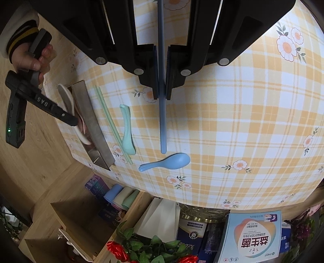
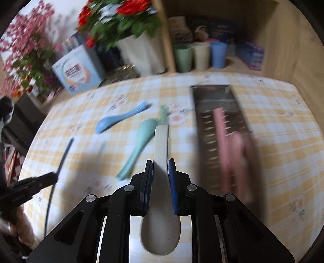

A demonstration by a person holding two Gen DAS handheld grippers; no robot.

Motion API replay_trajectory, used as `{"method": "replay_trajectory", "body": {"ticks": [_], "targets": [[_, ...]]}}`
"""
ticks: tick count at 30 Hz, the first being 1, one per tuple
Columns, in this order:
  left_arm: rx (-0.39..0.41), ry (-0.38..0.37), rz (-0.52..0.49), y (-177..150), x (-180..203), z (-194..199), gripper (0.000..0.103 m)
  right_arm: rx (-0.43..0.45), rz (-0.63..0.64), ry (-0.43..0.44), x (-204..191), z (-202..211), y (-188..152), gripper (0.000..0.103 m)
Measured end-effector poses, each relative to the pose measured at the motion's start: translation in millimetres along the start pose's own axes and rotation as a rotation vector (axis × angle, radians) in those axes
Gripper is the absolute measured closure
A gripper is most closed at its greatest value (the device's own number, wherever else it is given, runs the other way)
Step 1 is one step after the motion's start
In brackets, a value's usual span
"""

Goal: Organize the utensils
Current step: 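Lift the beige spoon and carry it over the steel tray with the right tool, then lower the beige spoon into the tray and open the right tool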

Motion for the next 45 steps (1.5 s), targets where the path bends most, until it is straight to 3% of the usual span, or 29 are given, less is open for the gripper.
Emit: {"method": "replay_trajectory", "body": {"ticks": [5,11,35,37,38,39,43,45], "targets": [[0.007,-0.003,0.0,11,14,0,0.097,-0.003,-0.05,-0.077,58,0,4,0.087],[0.01,0.001,-0.026,24,38,-6,0.097,-0.038,-0.04,-0.1,85,-13,-1,0.087],[-0.026,0.003,-0.093,31,87,-27,0.097,-0.069,-0.042,-0.075,95,-17,-6,0.085],[-0.028,0.003,-0.097,31,89,-28,0.097,-0.059,-0.043,-0.076,94,-13,-3,0.073],[-0.028,0.002,-0.1,31,91,-28,0.097,-0.048,-0.042,-0.076,94,-9,-2,0.053],[-0.028,0.002,-0.103,32,93,-29,0.097,-0.036,-0.04,-0.071,93,-6,0,0.045],[-0.03,-0.006,-0.111,33,101,-31,0.097,-0.034,-0.035,-0.058,93,-1,3,0.041],[-0.03,-0.012,-0.112,35,107,-33,0.097,-0.036,-0.04,-0.038,93,2,3,0.025]]}}
Point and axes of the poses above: each gripper's, at about its wrist camera, not at the fingertips, and z roughly against the way its jaws point, x to its right, y to its top, the point moved 10 cm from there along -z, roughly the way its jaws point, and after that the axes turned 2 degrees about x, right-handed, at the moved point
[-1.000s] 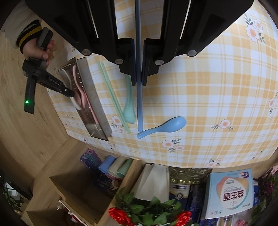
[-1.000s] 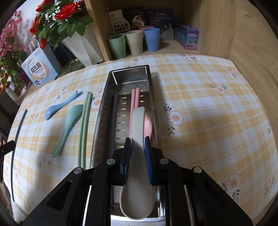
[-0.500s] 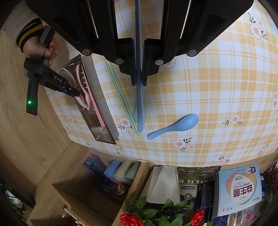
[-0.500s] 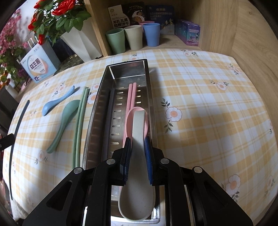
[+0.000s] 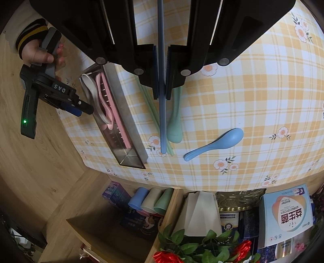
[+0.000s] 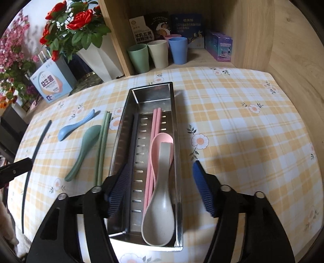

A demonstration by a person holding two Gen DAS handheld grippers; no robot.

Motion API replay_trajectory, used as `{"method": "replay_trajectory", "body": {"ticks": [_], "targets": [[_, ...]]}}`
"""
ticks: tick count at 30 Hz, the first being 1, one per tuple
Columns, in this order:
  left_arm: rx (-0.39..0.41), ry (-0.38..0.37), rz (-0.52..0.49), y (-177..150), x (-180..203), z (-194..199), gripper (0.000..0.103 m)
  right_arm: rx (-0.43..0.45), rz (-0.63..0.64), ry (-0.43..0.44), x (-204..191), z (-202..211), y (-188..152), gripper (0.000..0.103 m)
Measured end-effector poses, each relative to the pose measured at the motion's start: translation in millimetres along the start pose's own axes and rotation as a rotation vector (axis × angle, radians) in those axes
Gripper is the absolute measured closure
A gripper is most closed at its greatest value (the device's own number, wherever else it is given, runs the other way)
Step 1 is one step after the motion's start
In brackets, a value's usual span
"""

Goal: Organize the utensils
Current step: 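Lower the beige spoon into the tray and open the right tool, then carry the blue chopstick into the steel tray and open the left tool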

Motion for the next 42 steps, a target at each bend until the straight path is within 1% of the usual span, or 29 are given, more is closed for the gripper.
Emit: {"method": "replay_trajectory", "body": {"ticks": [1,2,7,14,19,22,27,30,35,42], "targets": [[0.0,-0.003,0.0,1,2,-1,0.097,-0.006,-0.006,0.017,0,1,-1,0.018],[-0.001,-0.006,0.002,1,5,-2,0.097,-0.002,-0.011,0.024,1,2,-1,0.014],[-0.013,-0.028,0.022,7,20,-10,0.097,-0.002,-0.012,0.004,9,6,-1,0.014],[-0.023,-0.059,0.035,20,52,-28,0.097,0.026,-0.038,0.009,27,14,5,0.015],[-0.032,-0.077,0.06,32,78,-51,0.097,0.032,-0.055,0.008,42,20,9,0.015],[-0.049,-0.08,0.112,37,87,-72,0.097,0.028,-0.072,0.011,52,20,8,0.015],[-0.086,-0.049,0.198,36,92,-104,0.097,0.019,-0.096,0.013,66,18,5,0.015],[-0.094,-0.029,0.214,37,93,-119,0.097,0.017,-0.11,0.013,73,17,4,0.015],[-0.106,0.002,0.218,40,92,-142,0.097,0.019,-0.122,0.012,80,15,3,0.015],[-0.133,0.033,0.158,41,95,-160,0.097,0.011,-0.138,0.017,83,12,0,0.014]]}}
Point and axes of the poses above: each gripper's, at about its wrist camera, not at the fingertips, and z roughly against the way its jaws point, x to its right, y to its top, the point moved 10 cm from there along -z, roughly the way its jaws point, and after that the axes turned 2 degrees about x, right-handed, at the moved point
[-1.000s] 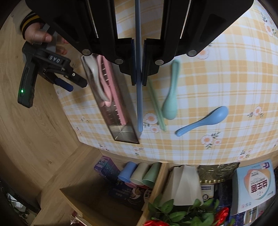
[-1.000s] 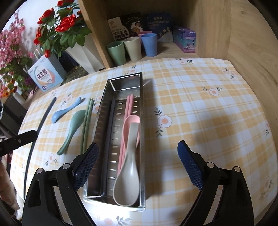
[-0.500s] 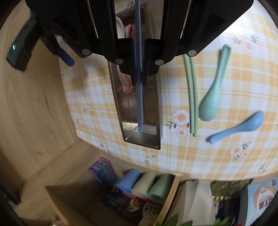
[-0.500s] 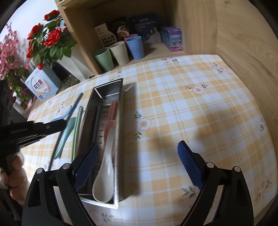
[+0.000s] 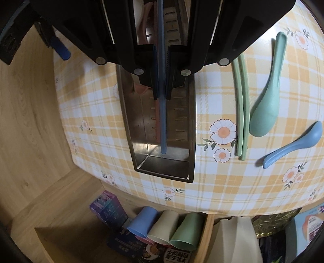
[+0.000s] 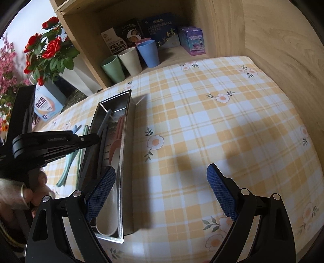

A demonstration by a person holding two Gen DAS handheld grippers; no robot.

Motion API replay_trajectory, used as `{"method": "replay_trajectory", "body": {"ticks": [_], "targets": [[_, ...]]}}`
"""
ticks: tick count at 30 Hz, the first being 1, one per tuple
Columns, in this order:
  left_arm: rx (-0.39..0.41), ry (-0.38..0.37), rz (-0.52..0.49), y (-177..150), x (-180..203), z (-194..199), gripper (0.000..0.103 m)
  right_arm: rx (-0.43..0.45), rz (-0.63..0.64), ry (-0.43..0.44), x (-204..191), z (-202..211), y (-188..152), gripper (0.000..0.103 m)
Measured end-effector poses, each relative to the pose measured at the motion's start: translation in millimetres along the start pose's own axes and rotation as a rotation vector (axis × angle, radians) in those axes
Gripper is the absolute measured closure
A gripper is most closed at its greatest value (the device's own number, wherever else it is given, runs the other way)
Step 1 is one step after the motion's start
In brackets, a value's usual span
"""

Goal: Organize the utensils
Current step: 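Carry the blue chopstick into the steel tray and open the left tool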

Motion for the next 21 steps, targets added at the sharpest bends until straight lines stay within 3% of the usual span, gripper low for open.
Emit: {"method": "replay_trajectory", "body": {"ticks": [9,16,21], "targets": [[-0.028,-0.04,-0.016,-2,-3,0,0.094,-0.007,-0.016,0.003,-6,0,-3,0.014],[0.037,-0.081,-0.116,12,-10,40,0.086,-0.009,-0.01,-0.01,-17,3,-7,0.015],[0.085,-0.068,-0.203,29,-39,71,0.086,-0.021,-0.017,-0.03,-25,0,-10,0.014]]}}
Point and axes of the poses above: each gripper's, at about its wrist camera, not at the fingertips, and z roughly against the way its jaws point, x to its right, y to its top, the point moved 10 cm from there along -z, roughly the way its jaws point, and after that the axes turned 2 degrees about x, right-handed, at the moved point
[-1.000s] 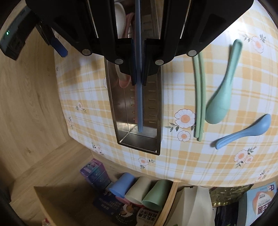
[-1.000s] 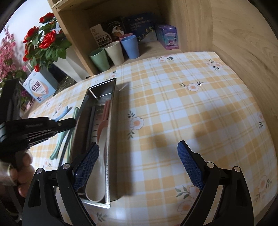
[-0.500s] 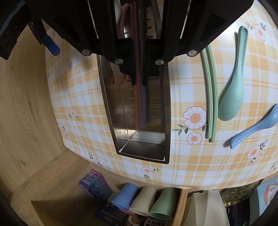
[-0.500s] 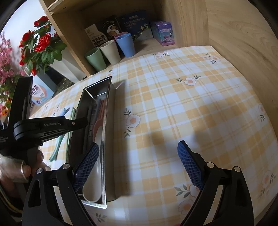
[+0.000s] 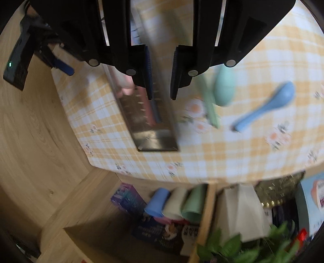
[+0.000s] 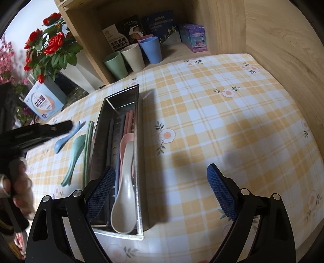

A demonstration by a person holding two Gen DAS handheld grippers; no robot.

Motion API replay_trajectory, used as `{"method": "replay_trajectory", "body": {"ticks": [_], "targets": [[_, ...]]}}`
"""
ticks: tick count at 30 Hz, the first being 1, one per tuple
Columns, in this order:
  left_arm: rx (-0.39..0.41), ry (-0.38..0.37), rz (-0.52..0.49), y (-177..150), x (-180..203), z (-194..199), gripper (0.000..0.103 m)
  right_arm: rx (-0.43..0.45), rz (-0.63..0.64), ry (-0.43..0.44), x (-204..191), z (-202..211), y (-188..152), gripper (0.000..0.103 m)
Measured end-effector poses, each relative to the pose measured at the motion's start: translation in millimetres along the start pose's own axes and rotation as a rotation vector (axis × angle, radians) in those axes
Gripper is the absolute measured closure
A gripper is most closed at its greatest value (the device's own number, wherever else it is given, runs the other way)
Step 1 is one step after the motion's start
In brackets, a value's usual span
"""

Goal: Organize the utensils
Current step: 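Carry the blue chopstick into the steel tray and open the left tool, then grasp the blue spoon's handle with the left tool and lift it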

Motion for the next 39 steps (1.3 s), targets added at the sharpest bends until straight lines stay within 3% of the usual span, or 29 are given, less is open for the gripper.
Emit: {"method": "replay_trajectory", "body": {"ticks": [6,14,22,39], "targets": [[0.021,0.079,-0.048,16,-72,24,0.085,-0.026,-0.052,-0.027,1,-7,-3,0.014],[-0.049,0.176,-0.192,9,-146,14,0.075,-0.05,-0.104,-0.047,6,-15,-7,0.014],[-0.119,0.134,-0.326,-6,-149,-19,0.07,-0.067,-0.106,-0.07,5,-21,-7,0.014],[-0.154,0.163,-0.388,-2,-150,-48,0.069,-0.076,-0.109,-0.098,2,-20,-9,0.014]]}}
Point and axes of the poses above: each gripper's, at about its wrist camera, not at the fingertips, and z roughly against the way its jaws point, x to its right, y to its top, the point moved 10 cm from there along -z, roughly the way its jaws point, and after that the axes turned 2 degrees about x, right-handed, at the moved point
